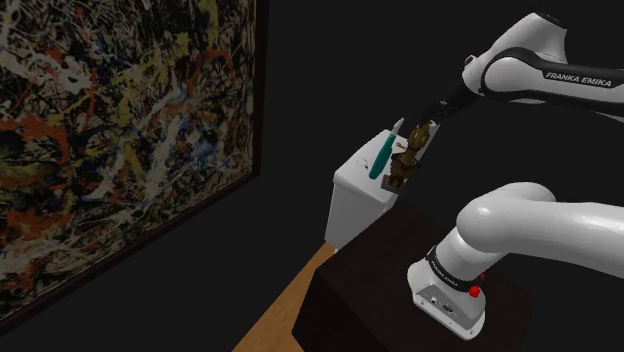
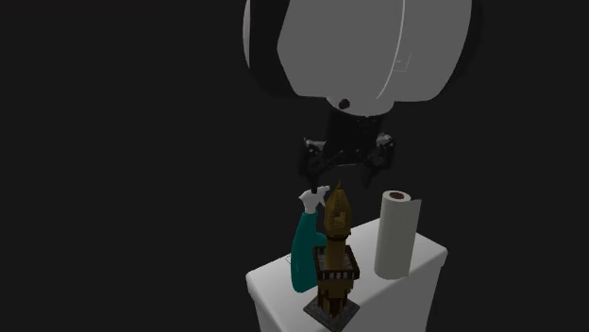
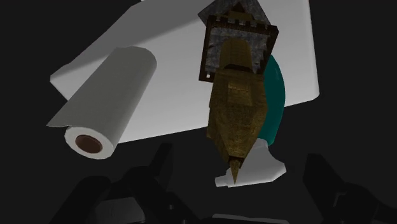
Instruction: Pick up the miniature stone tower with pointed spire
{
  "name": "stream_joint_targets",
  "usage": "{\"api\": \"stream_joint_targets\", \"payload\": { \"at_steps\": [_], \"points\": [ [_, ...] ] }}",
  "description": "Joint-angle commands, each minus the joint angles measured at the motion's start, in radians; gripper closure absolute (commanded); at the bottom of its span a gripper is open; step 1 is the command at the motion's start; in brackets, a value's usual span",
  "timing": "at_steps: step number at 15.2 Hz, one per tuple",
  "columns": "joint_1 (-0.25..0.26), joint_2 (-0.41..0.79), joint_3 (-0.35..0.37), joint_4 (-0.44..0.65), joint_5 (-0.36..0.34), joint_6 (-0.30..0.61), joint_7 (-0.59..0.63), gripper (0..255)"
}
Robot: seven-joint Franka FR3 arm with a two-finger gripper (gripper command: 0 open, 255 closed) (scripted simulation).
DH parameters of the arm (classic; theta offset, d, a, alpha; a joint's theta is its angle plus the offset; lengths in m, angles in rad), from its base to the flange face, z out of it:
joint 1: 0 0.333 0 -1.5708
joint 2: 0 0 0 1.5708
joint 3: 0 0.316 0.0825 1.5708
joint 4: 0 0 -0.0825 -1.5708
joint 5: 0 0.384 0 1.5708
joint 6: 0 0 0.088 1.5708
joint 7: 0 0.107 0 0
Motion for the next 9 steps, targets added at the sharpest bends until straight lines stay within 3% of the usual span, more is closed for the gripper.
{"api": "stream_joint_targets", "payload": {
  "at_steps": [1,2,3,9],
  "points": [
    [-0.004,0.002,-0.007,-0.02,-0.006,0.022,-0.001,0],
    [-0.004,0.001,-0.007,-0.02,-0.006,0.022,-0.001,0],
    [-0.004,0.003,-0.006,-0.02,-0.006,0.023,0.0,255],
    [-0.004,0.003,-0.007,-0.021,-0.007,0.024,-0.001,255]
  ]
}}
